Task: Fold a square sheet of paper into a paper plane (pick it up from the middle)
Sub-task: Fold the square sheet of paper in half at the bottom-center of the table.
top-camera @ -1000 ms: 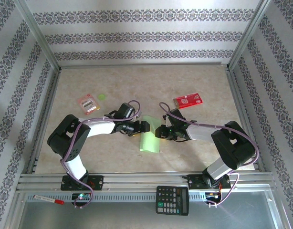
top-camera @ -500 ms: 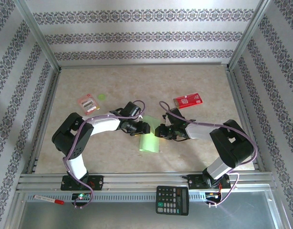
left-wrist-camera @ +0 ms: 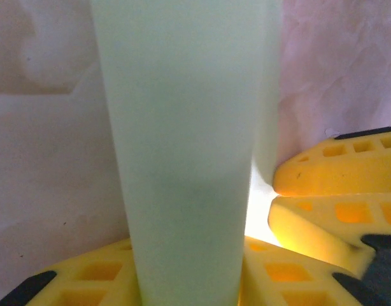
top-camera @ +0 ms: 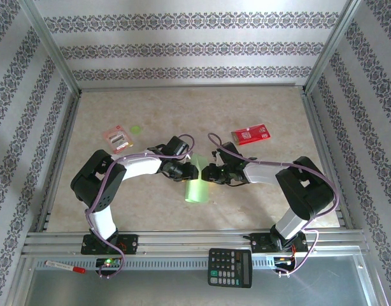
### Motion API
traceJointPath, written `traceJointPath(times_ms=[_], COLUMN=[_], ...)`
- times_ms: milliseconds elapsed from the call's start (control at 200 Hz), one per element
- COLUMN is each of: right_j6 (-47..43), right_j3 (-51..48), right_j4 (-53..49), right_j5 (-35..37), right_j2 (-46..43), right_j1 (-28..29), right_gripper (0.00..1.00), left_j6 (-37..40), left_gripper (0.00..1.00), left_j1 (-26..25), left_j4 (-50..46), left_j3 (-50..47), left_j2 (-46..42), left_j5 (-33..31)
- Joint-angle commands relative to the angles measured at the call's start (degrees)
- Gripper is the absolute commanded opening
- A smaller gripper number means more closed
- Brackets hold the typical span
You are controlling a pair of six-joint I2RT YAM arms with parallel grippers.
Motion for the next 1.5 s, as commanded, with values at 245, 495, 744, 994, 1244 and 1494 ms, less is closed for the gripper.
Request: traceJointPath(times_ms=[245, 495, 744, 994, 1244, 1494], right_j6=[-9.51, -10.67, -12.53, -8.66, -6.79, -6.26], right_j3=[-0.50, 0.09, 0.77, 4.31, 8.40, 10.04], right_j4=[-3.67, -5.95, -9.73, -7.11, -4.66, -3.64], right_j5=[1.41, 1.25, 2.47, 0.84, 0.04, -1.13], right_j2=[-6.73, -6.98, -6.83, -2.10, 3.78, 7.22], right_j1=[-3.29, -3.66, -3.77, -4.43, -4.37, -4.14], right_gripper=[0.38, 0.42, 0.42, 0.45, 0.45, 0.44], left_j6=[0.01, -0.10, 0.04, 3.31, 4.91, 5.17], left_gripper=[0.25, 0.17, 0.15, 0.14, 0.12, 0.13], left_j1=[2.05, 2.32, 2.98, 3.00, 2.98, 3.01], left_j4=[4.10, 6.34, 6.91, 1.61, -0.62, -0.81], left_j3=[-3.41, -4.53, -5.01, -4.26, -3.80, -3.64], left_j2=[-2.30, -1.99, -1.51, -0.28, 0.56, 0.76], left_j5=[5.39, 9.16, 11.17, 9.26, 7.83, 7.75])
